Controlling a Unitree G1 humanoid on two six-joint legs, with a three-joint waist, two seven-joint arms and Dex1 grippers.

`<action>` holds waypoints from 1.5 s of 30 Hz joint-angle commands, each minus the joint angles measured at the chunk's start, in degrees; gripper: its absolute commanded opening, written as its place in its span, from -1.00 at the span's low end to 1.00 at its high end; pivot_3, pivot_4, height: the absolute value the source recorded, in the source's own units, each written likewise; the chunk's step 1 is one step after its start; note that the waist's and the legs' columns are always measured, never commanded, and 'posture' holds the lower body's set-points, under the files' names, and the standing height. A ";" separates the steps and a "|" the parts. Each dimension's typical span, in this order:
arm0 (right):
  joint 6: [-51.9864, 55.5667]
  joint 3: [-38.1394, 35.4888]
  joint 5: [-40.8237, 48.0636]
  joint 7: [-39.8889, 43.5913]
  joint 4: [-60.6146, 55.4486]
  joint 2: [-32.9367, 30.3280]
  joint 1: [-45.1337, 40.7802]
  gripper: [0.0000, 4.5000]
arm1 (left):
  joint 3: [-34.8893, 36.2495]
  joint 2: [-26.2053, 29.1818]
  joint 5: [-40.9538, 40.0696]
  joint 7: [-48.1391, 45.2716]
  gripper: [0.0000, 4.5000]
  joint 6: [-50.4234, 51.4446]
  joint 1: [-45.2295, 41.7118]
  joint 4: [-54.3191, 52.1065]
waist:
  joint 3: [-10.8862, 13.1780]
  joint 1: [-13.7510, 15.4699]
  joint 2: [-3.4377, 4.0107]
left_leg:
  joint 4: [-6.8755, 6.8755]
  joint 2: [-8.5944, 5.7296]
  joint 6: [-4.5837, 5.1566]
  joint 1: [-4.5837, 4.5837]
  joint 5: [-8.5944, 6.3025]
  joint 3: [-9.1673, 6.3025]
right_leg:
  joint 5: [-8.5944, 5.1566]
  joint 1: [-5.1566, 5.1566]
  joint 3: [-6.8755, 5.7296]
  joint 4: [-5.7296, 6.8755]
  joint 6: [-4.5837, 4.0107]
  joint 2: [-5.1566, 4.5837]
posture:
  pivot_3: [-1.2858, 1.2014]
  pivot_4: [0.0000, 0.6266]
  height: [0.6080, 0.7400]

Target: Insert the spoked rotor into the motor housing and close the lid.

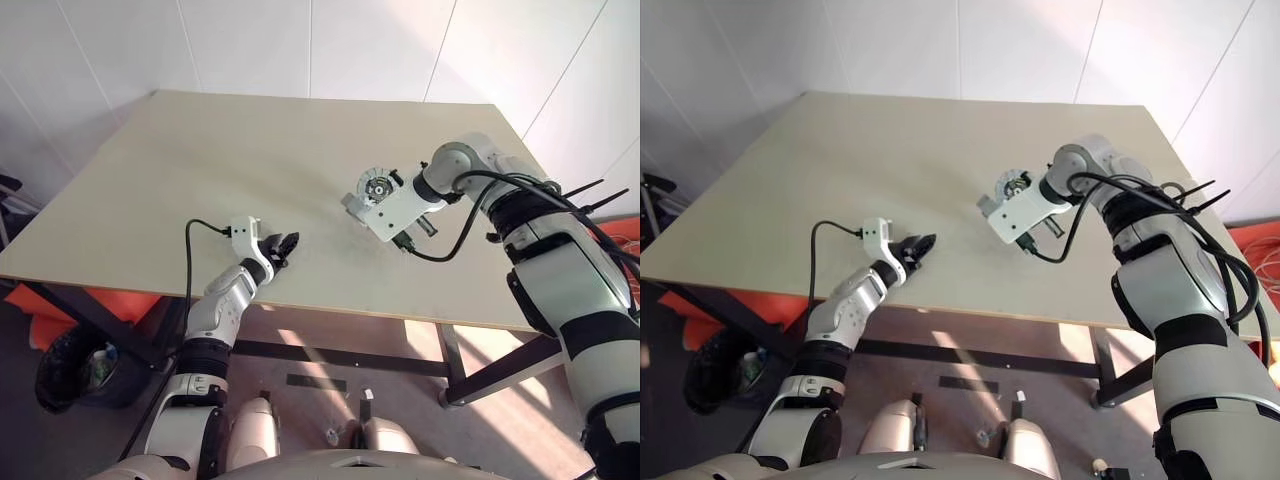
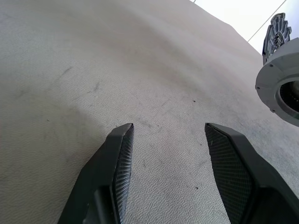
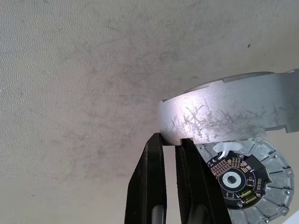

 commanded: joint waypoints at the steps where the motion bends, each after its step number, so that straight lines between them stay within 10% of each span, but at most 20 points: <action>1: -0.82 0.27 -1.43 -5.25 -2.89 0.66 -0.70 -1.00 | -0.33 -0.09 0.15 0.20 0.14 0.47 -0.09 0.54 | 0.00 0.00 0.00 | 0.00 0.00 0.00 0.00 0.00 0.00 | 0.00 0.00 0.00 0.00 0.00 0.00 | 0.03 -1.00 1.00; 21: 2.26 1.05 -0.61 -4.64 -13.51 2.94 6.51 -1.00 | -0.03 0.78 0.12 0.35 0.14 0.80 -0.11 0.14 | 0.00 -0.06 0.00 | 0.00 0.01 0.00 0.04 0.00 0.00 | 0.00 0.05 0.01 0.00 0.00 0.01 | 0.03 -1.00 1.00; 34: 2.70 0.81 -0.37 -5.67 -13.88 3.16 6.42 0.98 | 0.11 1.01 0.07 0.57 0.14 0.63 -0.32 0.29 | 0.00 -0.10 0.00 | 0.00 0.01 -0.01 0.20 0.00 0.00 | 0.00 0.19 0.02 0.00 0.00 0.01 | 0.03 -1.00 1.00; 45: 0.51 1.34 8.58 8.60 -20.15 0.38 8.98 0.99 | 0.10 1.37 -0.01 0.40 0.14 0.77 -0.19 0.26 | 0.01 -0.19 -0.03 | 0.02 0.01 0.01 0.22 0.00 0.00 | 0.00 0.21 0.02 0.01 0.01 0.01 | 0.03 -1.00 1.00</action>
